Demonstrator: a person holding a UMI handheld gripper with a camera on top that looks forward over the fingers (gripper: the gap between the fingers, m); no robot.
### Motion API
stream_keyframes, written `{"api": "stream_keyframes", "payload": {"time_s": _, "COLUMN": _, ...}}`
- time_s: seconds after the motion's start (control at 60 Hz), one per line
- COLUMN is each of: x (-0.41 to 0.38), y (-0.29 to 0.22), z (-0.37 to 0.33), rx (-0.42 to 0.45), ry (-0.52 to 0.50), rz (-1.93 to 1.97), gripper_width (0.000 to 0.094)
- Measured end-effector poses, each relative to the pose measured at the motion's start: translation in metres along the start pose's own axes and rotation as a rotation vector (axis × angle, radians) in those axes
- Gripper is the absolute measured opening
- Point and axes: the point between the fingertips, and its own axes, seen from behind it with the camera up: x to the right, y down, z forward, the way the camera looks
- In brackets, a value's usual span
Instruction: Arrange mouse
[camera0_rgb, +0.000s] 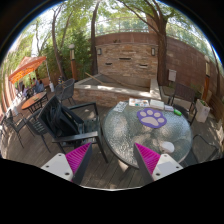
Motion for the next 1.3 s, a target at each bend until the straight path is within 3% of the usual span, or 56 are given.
{"api": "stream_keyframes", "payload": {"time_s": 0.233, "x": 0.053, "y": 0.066, "z": 0.008, "rx": -0.098, "ry": 0.07, "rz": 0.052, "gripper_width": 0.0848}}
{"api": "stream_keyframes", "payload": {"time_s": 0.383, "x": 0.156, "y": 0.112, "z": 0.032, "rx": -0.139, "ry": 0.182, "rz": 0.069, "gripper_width": 0.0848}}
{"api": "stream_keyframes", "payload": {"time_s": 0.583, "x": 0.307, "y": 0.139, "z": 0.119, "rx": -0.11, "ry": 0.309, "rz": 0.07, "gripper_width": 0.0871}}
{"api": "stream_keyframes", "payload": {"time_s": 0.8, "x": 0.372, "y": 0.155, "z": 0.204, "rx": -0.122, "ry": 0.297, "rz": 0.073, "gripper_width": 0.0852}}
{"api": "stream_keyframes", "payload": {"time_s": 1.067, "x": 0.398, "y": 0.13, "z": 0.243, "rx": -0.086, "ry": 0.265, "rz": 0.053, "gripper_width": 0.0841}}
{"api": "stream_keyframes", "payload": {"time_s": 1.15, "x": 0.401, "y": 0.128, "z": 0.259, "rx": -0.09, "ry": 0.268, "rz": 0.064, "gripper_width": 0.0763}}
{"api": "stream_keyframes", "payload": {"time_s": 1.183, "x": 0.402, "y": 0.132, "z": 0.259, "rx": -0.096, "ry": 0.257, "rz": 0.075, "gripper_width": 0.0696}}
{"api": "stream_keyframes", "payload": {"time_s": 1.233, "x": 0.395, "y": 0.128, "z": 0.268, "rx": -0.098, "ry": 0.238, "rz": 0.104, "gripper_width": 0.0518}}
{"api": "stream_keyframes", "payload": {"time_s": 1.3, "x": 0.395, "y": 0.129, "z": 0.267, "rx": -0.095, "ry": 0.242, "rz": 0.11, "gripper_width": 0.0492}}
